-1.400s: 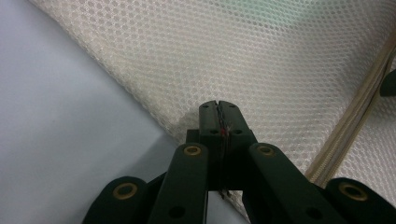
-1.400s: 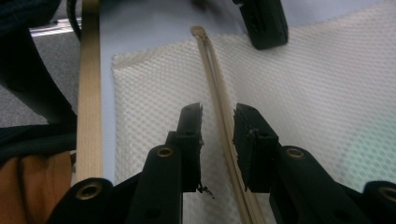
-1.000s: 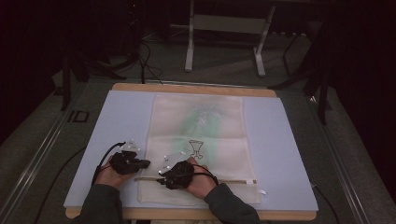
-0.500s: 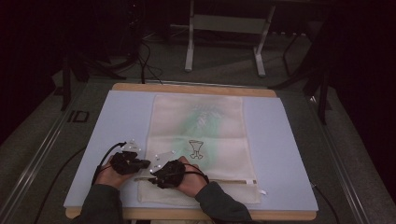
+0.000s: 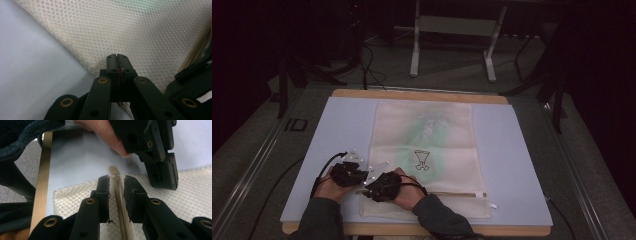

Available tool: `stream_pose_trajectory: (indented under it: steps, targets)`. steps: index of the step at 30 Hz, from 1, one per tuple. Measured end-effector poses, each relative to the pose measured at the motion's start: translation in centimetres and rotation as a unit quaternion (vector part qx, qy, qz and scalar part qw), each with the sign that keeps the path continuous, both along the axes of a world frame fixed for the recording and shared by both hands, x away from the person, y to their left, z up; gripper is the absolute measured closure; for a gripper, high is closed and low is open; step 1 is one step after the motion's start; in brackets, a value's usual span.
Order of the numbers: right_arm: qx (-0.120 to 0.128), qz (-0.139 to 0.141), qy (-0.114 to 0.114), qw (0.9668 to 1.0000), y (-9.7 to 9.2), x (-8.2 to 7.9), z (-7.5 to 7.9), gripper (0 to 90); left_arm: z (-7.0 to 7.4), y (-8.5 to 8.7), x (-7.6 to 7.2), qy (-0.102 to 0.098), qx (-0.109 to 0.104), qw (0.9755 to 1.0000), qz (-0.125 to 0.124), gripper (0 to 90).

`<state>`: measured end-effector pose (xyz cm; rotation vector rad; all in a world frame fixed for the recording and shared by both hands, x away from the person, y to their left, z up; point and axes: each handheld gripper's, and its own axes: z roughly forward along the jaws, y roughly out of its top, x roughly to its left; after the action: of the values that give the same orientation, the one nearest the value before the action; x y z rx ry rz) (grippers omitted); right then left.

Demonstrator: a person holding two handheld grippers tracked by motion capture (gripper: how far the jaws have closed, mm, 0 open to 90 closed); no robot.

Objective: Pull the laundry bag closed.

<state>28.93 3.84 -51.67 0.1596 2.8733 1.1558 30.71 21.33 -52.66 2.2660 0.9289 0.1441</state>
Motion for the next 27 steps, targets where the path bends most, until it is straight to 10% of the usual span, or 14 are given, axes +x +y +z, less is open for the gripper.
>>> stream_pose_trajectory:
  steps: [27]
  targets:
    - [-0.02, 0.009, -0.01, 0.9997, 3.4, 0.1, -1.0, 75.5, 0.0, 0.6, 0.2, 0.009, -0.016, 0.9996, 0.021, 88.8]
